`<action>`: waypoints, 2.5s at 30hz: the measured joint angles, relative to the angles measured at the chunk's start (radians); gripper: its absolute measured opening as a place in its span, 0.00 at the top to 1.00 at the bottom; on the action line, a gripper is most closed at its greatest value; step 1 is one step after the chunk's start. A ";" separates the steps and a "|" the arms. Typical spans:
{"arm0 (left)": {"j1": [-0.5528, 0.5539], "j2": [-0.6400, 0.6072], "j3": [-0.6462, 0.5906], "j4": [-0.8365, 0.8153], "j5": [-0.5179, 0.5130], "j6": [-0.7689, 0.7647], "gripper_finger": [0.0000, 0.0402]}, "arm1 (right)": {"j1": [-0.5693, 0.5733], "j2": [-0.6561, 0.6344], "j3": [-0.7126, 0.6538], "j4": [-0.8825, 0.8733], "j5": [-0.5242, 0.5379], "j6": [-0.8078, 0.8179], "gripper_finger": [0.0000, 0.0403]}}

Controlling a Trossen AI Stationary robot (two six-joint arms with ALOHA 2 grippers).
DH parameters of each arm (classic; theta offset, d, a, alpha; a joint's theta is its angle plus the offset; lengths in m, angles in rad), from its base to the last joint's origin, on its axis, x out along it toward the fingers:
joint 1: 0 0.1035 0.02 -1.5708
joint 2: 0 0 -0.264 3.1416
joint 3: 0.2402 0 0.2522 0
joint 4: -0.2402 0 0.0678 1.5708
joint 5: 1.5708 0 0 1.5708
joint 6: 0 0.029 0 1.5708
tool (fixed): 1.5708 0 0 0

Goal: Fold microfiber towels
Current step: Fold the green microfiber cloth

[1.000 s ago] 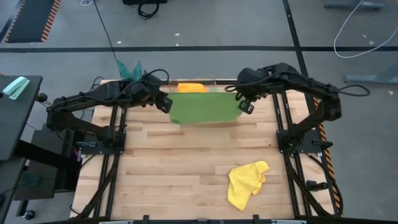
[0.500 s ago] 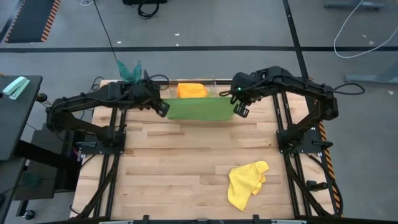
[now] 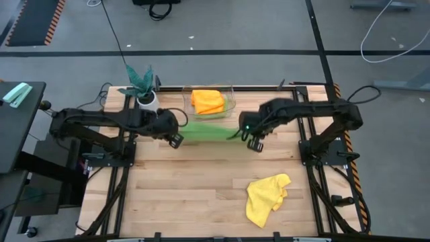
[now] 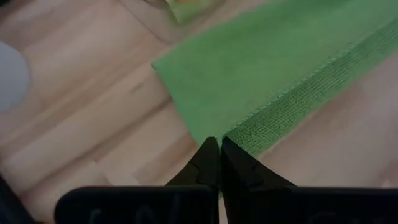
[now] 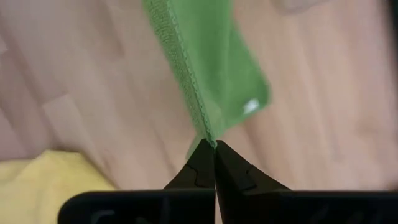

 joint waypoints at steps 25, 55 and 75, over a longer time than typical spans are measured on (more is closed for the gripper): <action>-0.346 0.007 -0.143 0.171 0.094 -0.391 0.98 | 0.313 -0.150 -0.606 0.635 -0.166 0.512 1.00; 0.011 0.007 -0.330 0.363 0.093 -0.141 0.98 | -0.160 -0.148 -0.616 0.641 -0.125 0.162 1.00; 0.152 0.237 -0.330 0.486 0.163 -0.002 0.98 | -0.308 -0.143 -0.779 0.851 -0.161 0.153 1.00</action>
